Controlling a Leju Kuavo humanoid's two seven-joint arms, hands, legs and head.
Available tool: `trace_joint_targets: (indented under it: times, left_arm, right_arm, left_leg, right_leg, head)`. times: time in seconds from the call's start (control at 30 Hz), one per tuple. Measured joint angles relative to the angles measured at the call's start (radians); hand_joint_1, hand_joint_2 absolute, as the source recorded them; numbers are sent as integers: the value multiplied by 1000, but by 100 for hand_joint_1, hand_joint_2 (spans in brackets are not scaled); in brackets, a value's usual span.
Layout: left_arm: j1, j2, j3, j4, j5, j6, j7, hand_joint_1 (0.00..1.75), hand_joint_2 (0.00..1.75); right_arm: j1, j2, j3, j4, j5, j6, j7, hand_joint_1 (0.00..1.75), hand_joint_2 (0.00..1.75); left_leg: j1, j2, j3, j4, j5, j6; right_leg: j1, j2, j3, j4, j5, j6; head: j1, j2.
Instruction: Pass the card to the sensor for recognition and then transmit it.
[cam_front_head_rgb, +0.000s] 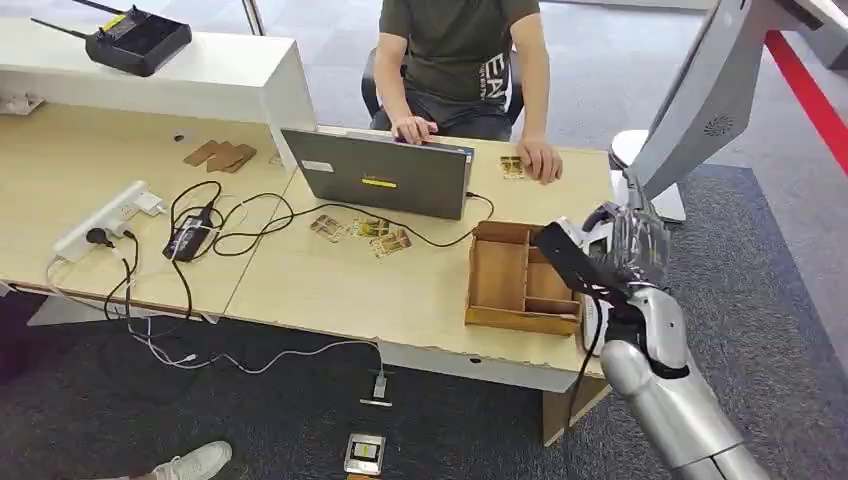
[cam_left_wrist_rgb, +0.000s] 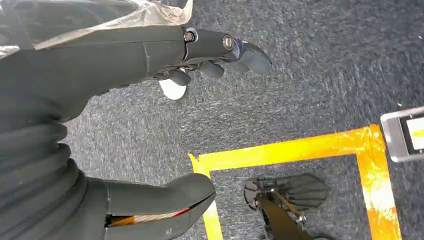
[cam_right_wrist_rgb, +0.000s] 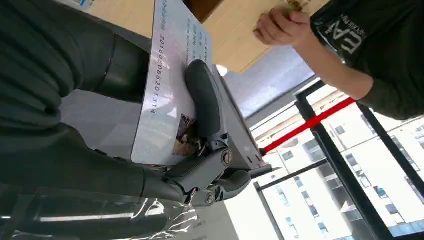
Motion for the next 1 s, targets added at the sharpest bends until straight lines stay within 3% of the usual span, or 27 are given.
trace_joint_targets:
  times: [0.4, 1.0]
  left_arm:
    - [-64, -38, -45, -3, -39, -12, 54, 0, 175]
    - [-144, -53, -51, -3, -52, -24, 118, 0, 175]
  right_arm:
    - [-176, 117, 63, 149, -34, 36, 6, 175, 175]
    - [-259, 236, 106, 317, -17, 31, -24, 175, 175]
  left_leg:
    - [0, -1, -1, 0, 0, 0]
    - [0, 0, -2, 0, 1, 0]
  right_leg:
    - [0, 0, -1, 0, 1, 1]
    - [0, 0, -3, 0, 1, 0]
  head:
    - [0, 0]
    - [0, 0]
